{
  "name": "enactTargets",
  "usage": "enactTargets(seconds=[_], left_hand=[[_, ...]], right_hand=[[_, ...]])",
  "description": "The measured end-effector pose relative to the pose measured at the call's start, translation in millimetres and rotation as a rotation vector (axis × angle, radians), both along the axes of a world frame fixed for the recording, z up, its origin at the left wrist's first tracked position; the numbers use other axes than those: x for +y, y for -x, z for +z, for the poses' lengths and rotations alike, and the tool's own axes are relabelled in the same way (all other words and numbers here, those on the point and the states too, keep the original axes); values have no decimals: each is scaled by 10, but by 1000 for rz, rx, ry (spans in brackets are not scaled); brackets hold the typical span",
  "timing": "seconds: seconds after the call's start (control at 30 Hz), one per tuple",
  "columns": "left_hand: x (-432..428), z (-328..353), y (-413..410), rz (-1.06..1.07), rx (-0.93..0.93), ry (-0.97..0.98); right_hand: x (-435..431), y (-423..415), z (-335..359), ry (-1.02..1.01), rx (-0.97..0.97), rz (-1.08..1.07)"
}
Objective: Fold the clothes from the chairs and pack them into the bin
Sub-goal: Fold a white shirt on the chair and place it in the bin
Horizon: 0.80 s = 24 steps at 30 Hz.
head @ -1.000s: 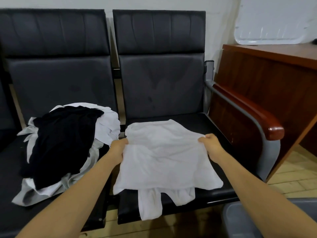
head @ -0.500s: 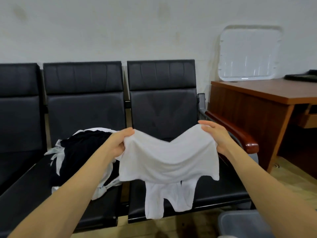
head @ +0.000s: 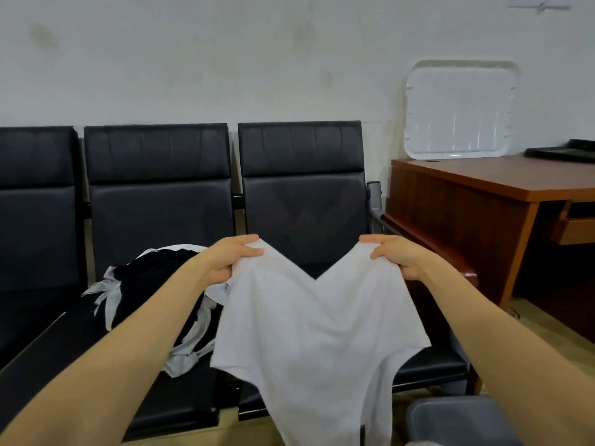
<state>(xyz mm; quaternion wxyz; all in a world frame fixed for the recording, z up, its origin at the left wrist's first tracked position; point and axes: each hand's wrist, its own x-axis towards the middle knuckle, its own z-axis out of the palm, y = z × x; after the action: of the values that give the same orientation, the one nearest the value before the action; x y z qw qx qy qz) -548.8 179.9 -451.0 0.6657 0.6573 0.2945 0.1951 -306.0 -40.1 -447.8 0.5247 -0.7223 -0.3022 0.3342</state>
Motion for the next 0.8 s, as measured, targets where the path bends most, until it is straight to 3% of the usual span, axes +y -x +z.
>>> enactTargets(seconds=[0.13,0.2,0.27,0.37,0.47,0.53,0.8], left_hand=[[165,-16,-321,149,-364,-81],[341,-171,-462,204,-394,-44],[501,-561,-608,205,-199,-66],[643,-1309,-747,150,259,-160],[692,-1869,-743,92,536,-77],[742,-2080,-757,78,606,-145],[873,-2215,-950,202,614,-439]], right_hand=[[260,-148,-10,-345,-149,-166],[391,-254,-126,-346,-227,-203],[541,-361,-441,-189,-289,-155],[740,-502,-1114,88,-276,-38],[842,-713,-1796,488,-372,23],[846,-805,-2077,627,-400,49],[966,-920,-2137,664,-560,-74]])
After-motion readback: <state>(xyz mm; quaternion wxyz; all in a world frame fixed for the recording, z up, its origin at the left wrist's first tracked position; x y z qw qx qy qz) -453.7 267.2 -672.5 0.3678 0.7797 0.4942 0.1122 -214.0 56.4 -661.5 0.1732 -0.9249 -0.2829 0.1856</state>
